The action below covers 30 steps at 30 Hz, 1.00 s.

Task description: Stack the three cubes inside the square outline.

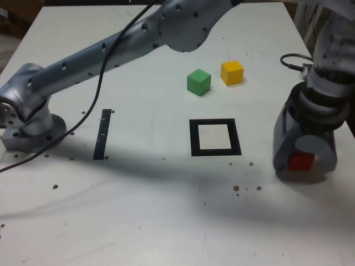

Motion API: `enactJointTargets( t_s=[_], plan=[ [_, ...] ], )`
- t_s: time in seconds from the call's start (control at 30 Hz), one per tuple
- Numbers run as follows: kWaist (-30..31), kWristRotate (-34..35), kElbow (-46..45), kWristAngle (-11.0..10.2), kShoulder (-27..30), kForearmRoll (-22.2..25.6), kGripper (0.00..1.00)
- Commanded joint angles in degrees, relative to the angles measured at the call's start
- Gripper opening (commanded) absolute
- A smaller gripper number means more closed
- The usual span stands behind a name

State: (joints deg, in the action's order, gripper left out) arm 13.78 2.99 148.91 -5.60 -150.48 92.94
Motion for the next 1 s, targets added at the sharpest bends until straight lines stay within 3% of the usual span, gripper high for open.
enactJointTargets(
  t_s=[0.0, 0.5, 0.73, 0.97],
  plan=[
    [0.1, 0.1, 0.3, -0.3, -0.4, 0.8, 0.55],
    [0.1, -0.3, 0.6, -0.7, 1.5, 0.8, 0.22],
    [-1.0, -4.2, -6.6, -0.5, 9.4, 0.9, 0.19],
    [-2.4, -7.4, -22.1, -2.8, 18.7, 0.3, 0.19]
  ],
)
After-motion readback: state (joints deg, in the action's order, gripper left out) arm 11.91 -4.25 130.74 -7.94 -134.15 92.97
